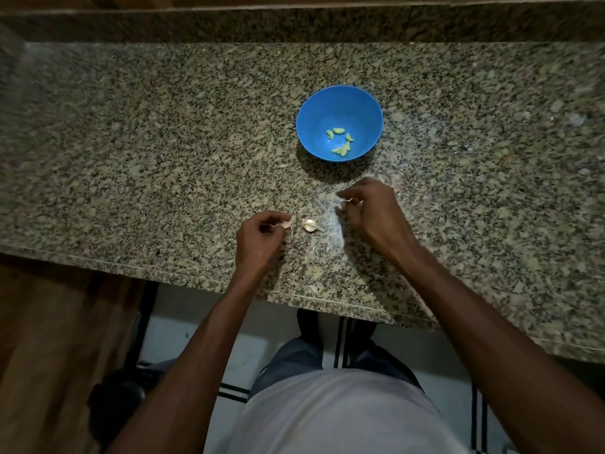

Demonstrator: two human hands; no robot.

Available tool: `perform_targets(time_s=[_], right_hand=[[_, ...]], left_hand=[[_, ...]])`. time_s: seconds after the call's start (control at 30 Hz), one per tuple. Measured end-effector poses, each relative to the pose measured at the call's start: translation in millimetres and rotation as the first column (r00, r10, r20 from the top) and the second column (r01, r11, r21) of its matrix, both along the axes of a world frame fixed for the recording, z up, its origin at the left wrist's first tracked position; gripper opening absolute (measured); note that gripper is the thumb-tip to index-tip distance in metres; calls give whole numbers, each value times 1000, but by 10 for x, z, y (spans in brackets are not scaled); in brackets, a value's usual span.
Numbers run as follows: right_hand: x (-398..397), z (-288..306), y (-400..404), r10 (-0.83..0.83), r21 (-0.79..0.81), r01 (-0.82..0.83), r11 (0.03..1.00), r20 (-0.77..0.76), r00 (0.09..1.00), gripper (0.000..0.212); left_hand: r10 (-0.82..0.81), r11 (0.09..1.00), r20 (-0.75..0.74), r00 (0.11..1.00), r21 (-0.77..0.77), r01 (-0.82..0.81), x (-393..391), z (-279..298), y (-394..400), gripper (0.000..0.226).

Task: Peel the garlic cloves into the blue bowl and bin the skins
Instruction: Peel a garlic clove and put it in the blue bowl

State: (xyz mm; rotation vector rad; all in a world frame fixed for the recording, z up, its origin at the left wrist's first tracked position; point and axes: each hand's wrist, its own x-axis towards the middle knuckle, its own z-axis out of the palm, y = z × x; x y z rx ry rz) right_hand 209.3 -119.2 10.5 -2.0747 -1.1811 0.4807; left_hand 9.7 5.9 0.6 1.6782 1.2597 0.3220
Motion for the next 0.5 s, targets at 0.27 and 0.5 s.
perform_targets(time_s=[0.27, 0.5], right_hand=[[-415, -175, 98, -31, -66, 29, 997, -43, 999, 22], [-521, -248, 150, 32, -130, -38, 991, -49, 998, 37]], left_hand=[[16, 1000, -15, 1000, 25, -15, -121, -50, 138, 16], [-205, 960, -62, 977, 180, 213, -188, -148, 282, 17]])
